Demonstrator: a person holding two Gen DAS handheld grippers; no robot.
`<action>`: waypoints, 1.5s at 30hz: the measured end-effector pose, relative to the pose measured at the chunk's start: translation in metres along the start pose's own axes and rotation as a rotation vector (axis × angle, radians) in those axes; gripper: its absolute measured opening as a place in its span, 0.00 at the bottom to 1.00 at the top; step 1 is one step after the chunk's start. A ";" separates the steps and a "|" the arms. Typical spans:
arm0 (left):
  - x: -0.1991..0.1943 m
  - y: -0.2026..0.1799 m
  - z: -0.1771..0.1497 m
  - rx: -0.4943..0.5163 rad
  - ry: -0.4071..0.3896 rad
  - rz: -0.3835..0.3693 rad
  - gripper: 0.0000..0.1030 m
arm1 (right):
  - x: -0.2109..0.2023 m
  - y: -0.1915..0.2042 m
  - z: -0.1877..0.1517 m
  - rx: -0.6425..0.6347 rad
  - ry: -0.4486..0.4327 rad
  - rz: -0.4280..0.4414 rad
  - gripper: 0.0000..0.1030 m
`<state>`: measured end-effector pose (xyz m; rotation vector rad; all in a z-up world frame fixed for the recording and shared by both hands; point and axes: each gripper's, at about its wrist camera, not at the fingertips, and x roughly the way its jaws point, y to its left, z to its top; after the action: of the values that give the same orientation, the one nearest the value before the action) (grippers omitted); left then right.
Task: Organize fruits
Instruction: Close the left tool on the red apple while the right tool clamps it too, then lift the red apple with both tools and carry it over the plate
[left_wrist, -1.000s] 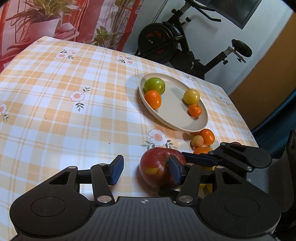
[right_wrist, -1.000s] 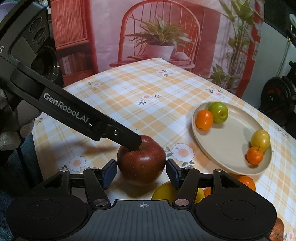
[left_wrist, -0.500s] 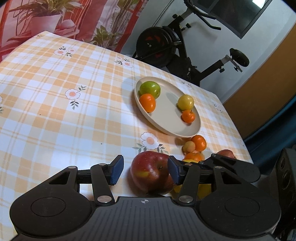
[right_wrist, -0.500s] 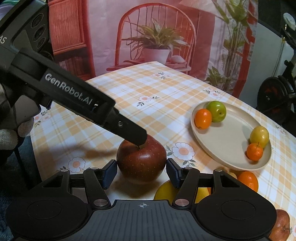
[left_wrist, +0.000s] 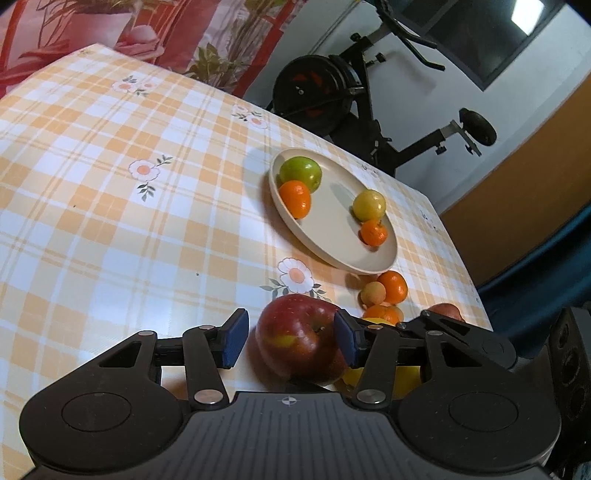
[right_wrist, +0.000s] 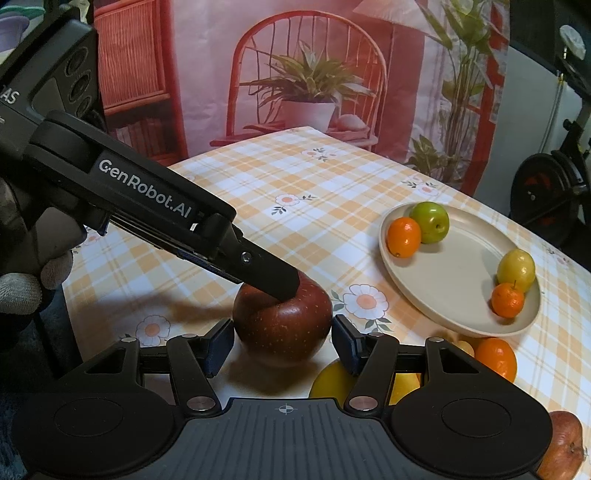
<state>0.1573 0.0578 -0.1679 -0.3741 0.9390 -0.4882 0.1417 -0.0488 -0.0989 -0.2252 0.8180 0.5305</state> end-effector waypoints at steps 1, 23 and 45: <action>0.001 0.002 0.000 -0.011 0.000 -0.005 0.52 | 0.000 0.000 0.000 0.000 0.000 0.000 0.53; 0.002 0.000 -0.002 0.001 -0.035 -0.027 0.37 | 0.000 0.000 0.002 0.002 -0.009 -0.003 0.53; 0.014 -0.074 0.069 0.182 -0.121 -0.085 0.37 | -0.039 -0.084 0.056 0.082 -0.120 -0.064 0.53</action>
<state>0.2047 -0.0048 -0.1024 -0.2762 0.7574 -0.6168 0.1997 -0.1120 -0.0331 -0.1419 0.7121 0.4446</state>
